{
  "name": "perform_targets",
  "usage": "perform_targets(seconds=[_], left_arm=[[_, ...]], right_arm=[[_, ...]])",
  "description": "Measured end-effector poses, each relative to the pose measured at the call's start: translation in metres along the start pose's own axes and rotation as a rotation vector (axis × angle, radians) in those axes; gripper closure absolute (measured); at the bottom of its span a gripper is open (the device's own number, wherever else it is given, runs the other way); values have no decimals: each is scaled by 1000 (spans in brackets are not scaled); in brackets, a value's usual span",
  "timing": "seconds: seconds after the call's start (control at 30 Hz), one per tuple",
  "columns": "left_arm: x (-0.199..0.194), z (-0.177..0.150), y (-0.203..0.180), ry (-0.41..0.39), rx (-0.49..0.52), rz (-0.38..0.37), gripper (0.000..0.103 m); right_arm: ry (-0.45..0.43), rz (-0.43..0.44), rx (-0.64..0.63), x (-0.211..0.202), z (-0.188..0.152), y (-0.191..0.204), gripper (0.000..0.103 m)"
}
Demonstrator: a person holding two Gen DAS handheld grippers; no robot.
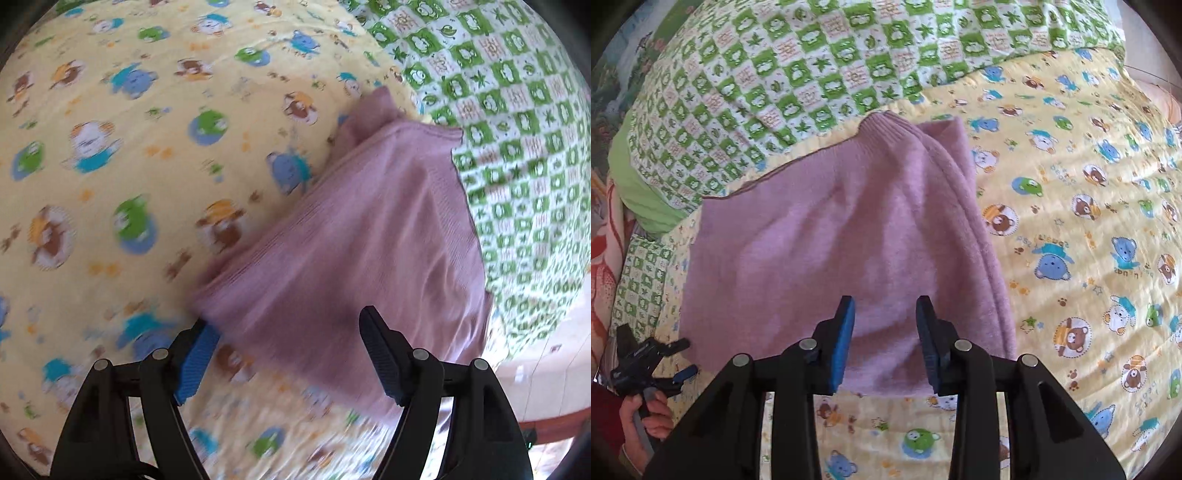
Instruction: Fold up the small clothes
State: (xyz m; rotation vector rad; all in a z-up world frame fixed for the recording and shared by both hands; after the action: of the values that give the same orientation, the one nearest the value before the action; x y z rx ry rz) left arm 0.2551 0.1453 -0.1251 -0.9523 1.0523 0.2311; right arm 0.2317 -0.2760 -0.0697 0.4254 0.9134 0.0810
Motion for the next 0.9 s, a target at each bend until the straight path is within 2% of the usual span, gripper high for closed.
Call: perform_targets(seconds=[0.03,0.1,0.13,0.2,0.3,0.43,0.53,0.6,0.67,0.77,0.83,0.9], left_arm=[[2,2,-3,-9,1,6,31],[7,9,-14,-32,21,-4,57],[12,10,-20,-21,33,-15,78],[9,11,-33,-47,79,-2,87],[-1,5,-63,-94,210,24,91],[-16,-23,-125,-123,420,-49,93],[-11,-60,-172,-100,611,-98,93],[1,-89,-198,-55,729,-129,93],[18,-112,-210,-8,801,-120,93],[47,-130,-211,62,823,-87,93],[55,-132,-206,78,811,-84,93],[56,-130,-206,80,801,-92,93]], right_arm=[[1,5,-5,0,1,2,64],[7,16,-9,3,3,7,63],[11,22,-6,4,4,9,63],[17,30,-3,6,5,10,63],[23,45,-6,5,6,10,63],[27,71,-3,8,11,8,62],[41,97,-4,15,18,12,62],[51,130,1,21,25,16,62],[69,165,9,30,35,21,62],[98,236,9,48,52,32,58],[123,279,21,60,61,39,49],[153,321,35,73,69,47,47]])
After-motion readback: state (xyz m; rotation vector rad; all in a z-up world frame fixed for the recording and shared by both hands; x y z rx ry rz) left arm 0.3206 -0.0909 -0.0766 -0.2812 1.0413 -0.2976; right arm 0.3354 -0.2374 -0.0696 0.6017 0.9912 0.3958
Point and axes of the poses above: each gripper's, at about its wrist camera, not at the fingertips, and x roughly the way its jaws point, y to its left, z to its top, the point moved 6 cm from there along x, roughly the way its jaws point, and after that the axes turned 1 degree about y, right-handed, at the moved point
